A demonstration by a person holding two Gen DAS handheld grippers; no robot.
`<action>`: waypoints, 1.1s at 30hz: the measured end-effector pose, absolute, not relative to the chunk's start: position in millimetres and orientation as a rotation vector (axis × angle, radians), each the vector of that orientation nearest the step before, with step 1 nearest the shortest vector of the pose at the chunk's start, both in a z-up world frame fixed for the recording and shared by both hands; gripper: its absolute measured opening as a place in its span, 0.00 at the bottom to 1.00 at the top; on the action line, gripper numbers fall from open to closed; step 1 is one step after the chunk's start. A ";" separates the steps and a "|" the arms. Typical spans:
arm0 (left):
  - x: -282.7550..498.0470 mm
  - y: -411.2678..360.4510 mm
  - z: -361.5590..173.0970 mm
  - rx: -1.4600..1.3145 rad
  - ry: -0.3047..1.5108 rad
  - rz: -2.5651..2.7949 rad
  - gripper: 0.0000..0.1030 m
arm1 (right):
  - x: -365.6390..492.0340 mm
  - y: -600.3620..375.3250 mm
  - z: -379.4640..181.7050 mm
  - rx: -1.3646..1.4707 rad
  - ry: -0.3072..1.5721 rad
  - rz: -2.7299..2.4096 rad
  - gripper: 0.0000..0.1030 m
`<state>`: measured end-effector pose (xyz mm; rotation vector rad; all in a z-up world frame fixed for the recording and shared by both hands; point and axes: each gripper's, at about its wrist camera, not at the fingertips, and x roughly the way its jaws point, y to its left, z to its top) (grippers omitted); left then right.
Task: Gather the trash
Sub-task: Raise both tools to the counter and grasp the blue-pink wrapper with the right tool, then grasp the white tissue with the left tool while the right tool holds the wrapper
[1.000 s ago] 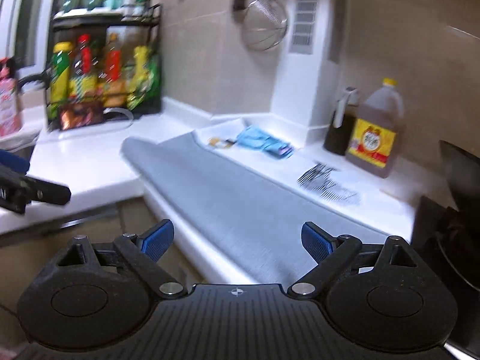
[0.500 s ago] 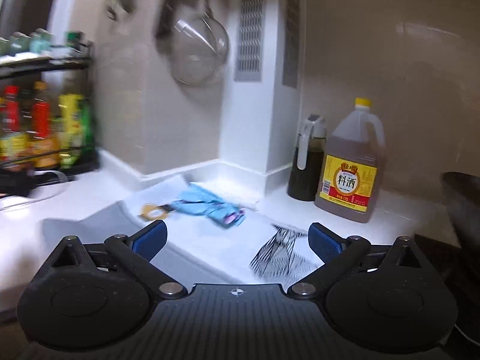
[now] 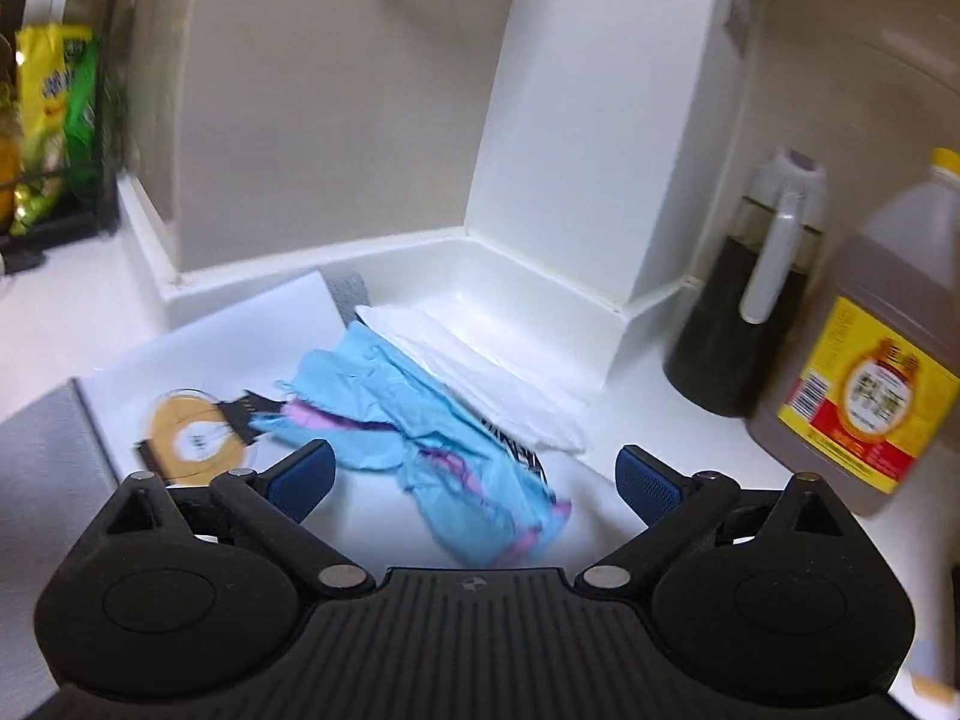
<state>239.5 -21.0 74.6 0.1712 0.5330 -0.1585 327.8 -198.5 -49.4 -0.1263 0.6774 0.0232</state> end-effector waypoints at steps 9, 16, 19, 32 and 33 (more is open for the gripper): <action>290.8 -61.5 56.9 0.285 0.495 -0.267 1.00 | 265.1 -232.1 -32.2 0.088 0.716 0.036 0.29; 335.0 -125.5 13.1 0.468 0.510 -0.453 1.00 | 203.6 -285.4 -37.6 0.247 0.591 -0.204 0.29; 351.1 -156.7 -10.3 0.574 0.519 -0.452 1.00 | 205.3 -295.4 -48.8 0.296 0.614 -0.213 0.30; 418.8 -206.9 -57.5 0.598 0.626 -0.521 0.44 | 211.5 -302.8 -51.2 0.366 0.632 -0.195 0.31; 422.1 -208.7 -57.4 0.589 0.650 -0.527 0.26 | 211.4 -302.3 -50.9 0.363 0.632 -0.195 0.31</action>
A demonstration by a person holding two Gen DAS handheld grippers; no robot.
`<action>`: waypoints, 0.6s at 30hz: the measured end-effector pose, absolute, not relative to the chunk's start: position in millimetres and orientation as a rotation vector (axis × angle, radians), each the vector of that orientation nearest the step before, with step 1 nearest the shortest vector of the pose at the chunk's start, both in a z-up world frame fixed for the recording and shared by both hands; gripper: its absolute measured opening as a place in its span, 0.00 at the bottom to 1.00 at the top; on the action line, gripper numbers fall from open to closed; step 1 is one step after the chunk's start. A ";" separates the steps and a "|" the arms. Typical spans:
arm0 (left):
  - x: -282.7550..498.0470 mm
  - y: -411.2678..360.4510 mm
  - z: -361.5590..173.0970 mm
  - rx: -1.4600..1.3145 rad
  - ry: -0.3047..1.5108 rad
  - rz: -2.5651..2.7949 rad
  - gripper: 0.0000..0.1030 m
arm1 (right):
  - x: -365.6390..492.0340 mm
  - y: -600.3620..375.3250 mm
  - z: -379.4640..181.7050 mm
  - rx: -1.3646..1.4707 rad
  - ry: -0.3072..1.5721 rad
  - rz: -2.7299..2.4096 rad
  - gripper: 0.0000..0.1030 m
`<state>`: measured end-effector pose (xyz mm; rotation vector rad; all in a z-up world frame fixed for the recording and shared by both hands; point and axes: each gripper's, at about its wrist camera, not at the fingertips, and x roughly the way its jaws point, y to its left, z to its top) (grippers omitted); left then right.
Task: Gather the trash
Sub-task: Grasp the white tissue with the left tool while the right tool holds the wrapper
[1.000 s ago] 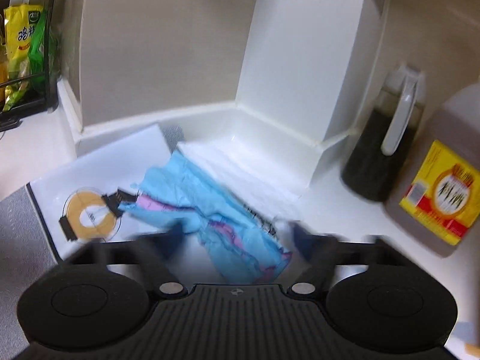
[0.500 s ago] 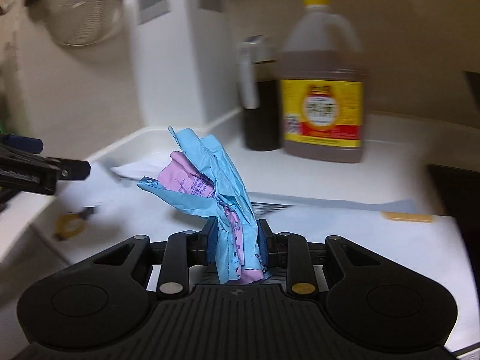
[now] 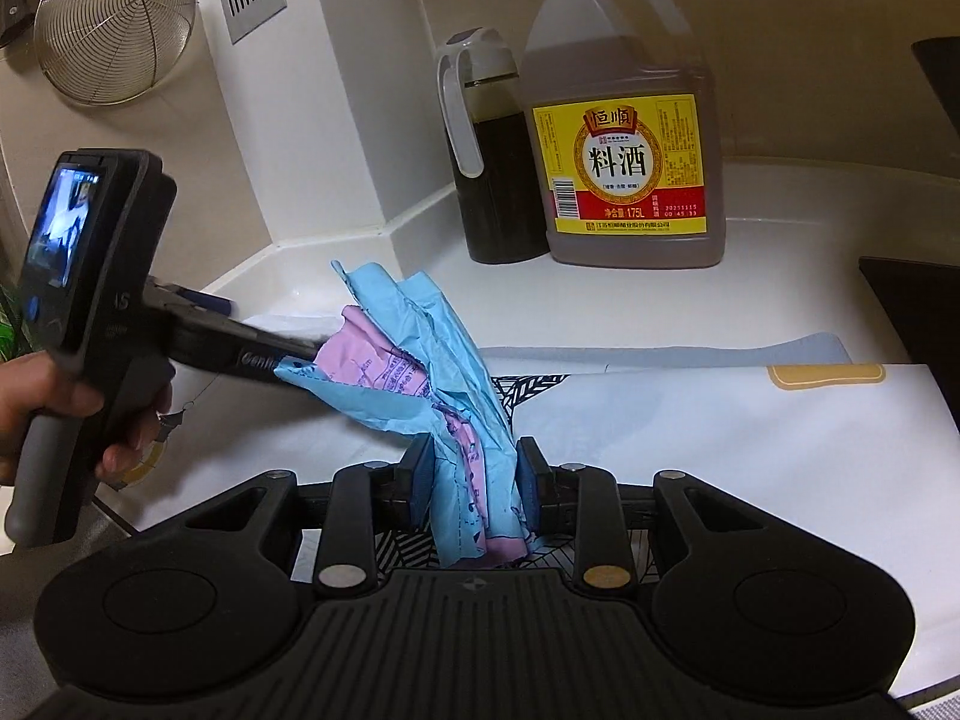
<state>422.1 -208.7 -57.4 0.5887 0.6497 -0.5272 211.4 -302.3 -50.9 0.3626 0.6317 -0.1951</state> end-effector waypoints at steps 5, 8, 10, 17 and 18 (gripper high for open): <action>415.2 -200.0 -41.2 0.531 0.613 -0.527 0.03 | 209.9 -300.5 -50.6 0.347 0.623 -0.196 0.31; 400.3 -186.6 -15.6 0.476 0.574 -0.517 0.03 | 208.1 -300.8 -50.7 0.352 0.613 -0.201 0.31; 380.7 -174.1 3.9 0.453 0.545 -0.497 0.03 | 206.7 -301.5 -49.8 0.353 0.601 -0.210 0.31; 312.1 -125.1 52.9 0.398 0.561 -0.368 0.03 | 204.1 -300.3 -42.7 0.342 0.547 -0.209 0.30; 300.1 -116.6 58.7 0.398 0.565 -0.353 0.03 | 203.9 -299.9 -40.3 0.345 0.568 -0.214 0.30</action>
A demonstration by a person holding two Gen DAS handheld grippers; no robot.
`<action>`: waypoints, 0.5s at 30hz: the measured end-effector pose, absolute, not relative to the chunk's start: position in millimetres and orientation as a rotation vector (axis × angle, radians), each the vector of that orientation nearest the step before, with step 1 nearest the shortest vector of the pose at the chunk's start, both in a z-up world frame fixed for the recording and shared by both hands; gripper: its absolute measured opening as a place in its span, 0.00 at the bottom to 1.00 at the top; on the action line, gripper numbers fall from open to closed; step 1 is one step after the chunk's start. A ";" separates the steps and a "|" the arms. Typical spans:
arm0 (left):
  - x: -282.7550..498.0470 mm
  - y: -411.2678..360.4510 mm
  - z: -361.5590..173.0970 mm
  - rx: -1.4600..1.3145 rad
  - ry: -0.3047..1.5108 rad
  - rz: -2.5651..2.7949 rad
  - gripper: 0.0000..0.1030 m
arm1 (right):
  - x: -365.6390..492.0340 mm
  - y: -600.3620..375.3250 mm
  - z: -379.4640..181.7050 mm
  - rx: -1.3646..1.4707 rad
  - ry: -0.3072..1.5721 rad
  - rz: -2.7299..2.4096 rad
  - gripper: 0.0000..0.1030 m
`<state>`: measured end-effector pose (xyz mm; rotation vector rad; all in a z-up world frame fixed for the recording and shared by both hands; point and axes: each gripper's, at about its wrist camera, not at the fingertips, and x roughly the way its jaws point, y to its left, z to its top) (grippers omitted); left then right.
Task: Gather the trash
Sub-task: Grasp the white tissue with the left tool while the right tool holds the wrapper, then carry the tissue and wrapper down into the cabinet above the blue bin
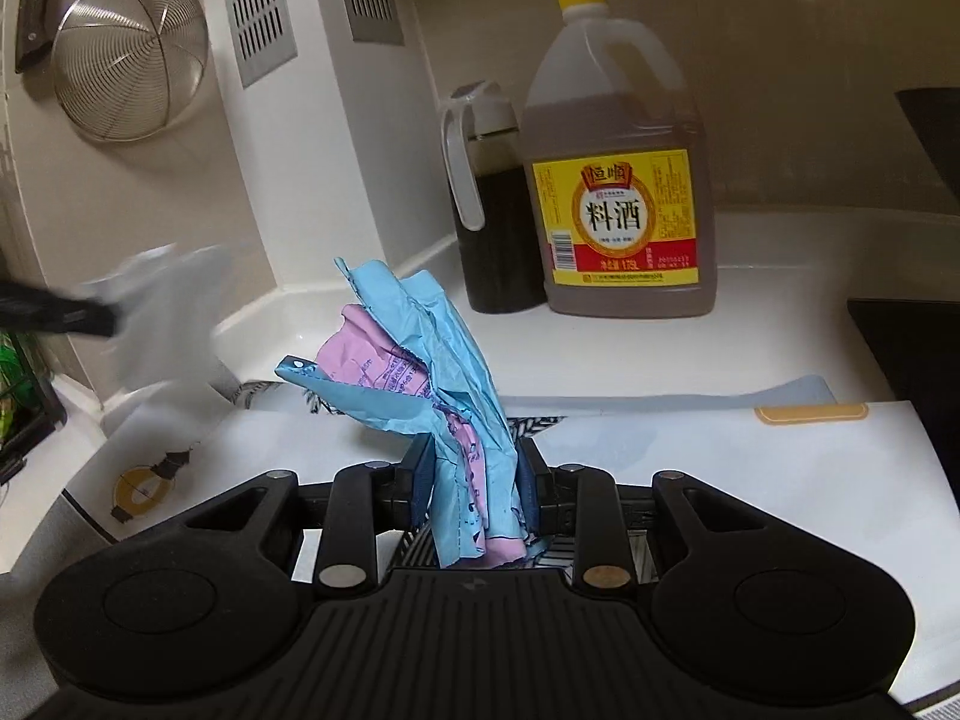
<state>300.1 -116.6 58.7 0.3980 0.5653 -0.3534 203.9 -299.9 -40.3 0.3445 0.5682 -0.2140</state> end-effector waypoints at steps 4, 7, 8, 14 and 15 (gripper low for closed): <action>247.5 -85.7 80.6 0.384 0.552 -0.317 0.03 | 171.6 -291.4 -1.7 0.358 0.522 -0.167 0.30; 206.6 -66.2 91.0 0.360 0.539 -0.304 0.04 | 136.2 -284.2 29.7 0.348 0.483 -0.128 0.30; 192.5 -60.7 93.2 0.356 0.531 -0.299 0.04 | 122.6 -282.3 36.9 0.342 0.469 -0.124 0.30; 111.7 -31.6 95.8 0.347 0.531 -0.257 0.04 | 43.1 -269.0 60.4 0.278 0.448 -0.065 0.30; 99.0 -26.8 94.3 0.338 0.538 -0.258 0.03 | 30.1 -267.3 62.6 0.268 0.444 -0.056 0.30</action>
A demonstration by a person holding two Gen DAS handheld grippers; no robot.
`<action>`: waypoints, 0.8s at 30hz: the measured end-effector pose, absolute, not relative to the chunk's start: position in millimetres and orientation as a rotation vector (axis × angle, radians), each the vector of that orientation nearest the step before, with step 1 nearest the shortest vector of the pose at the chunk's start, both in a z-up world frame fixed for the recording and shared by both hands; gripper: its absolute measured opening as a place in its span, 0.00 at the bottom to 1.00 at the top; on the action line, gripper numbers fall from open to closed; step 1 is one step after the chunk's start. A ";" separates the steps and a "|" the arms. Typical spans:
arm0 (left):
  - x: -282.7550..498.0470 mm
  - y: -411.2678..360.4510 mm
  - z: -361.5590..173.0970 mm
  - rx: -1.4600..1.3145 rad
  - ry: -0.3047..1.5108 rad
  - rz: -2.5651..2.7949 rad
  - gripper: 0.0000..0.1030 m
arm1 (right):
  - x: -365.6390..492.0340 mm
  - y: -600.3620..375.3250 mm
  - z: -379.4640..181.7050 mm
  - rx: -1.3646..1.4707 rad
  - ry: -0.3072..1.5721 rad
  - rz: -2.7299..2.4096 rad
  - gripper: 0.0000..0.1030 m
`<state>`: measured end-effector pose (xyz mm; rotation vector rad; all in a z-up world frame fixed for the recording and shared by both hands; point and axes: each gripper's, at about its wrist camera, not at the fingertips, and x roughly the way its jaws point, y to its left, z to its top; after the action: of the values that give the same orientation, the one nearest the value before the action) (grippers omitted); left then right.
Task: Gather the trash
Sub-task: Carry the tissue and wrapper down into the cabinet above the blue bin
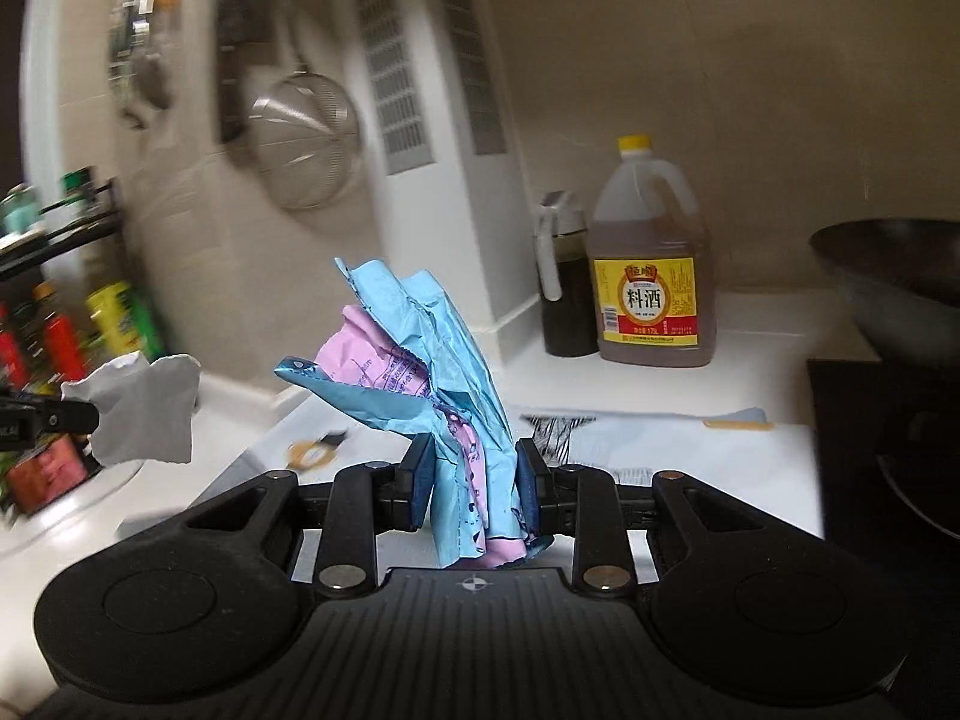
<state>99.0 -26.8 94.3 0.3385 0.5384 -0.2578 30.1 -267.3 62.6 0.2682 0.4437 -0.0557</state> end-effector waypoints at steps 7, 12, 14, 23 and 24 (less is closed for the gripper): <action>13.8 3.9 77.4 0.328 0.569 -0.250 0.04 | -43.1 -252.9 69.9 0.210 0.465 0.040 0.30; -28.4 24.1 56.6 0.267 0.609 -0.230 0.04 | -81.4 -235.5 68.2 0.157 0.509 0.128 0.30; -46.2 31.9 44.0 0.255 0.627 -0.213 0.04 | -96.2 -225.2 63.6 0.144 0.534 0.175 0.30; -94.9 65.3 -21.2 0.214 0.765 -0.100 0.04 | -130.0 -169.8 5.4 0.111 0.741 0.302 0.30; -98.0 69.3 -27.1 0.205 0.780 -0.088 0.04 | -131.7 -165.0 1.5 0.093 0.752 0.303 0.30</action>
<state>-98.0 69.3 -27.1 0.2047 0.7796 -0.0884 -131.7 -165.0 1.5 0.0930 0.7524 0.3025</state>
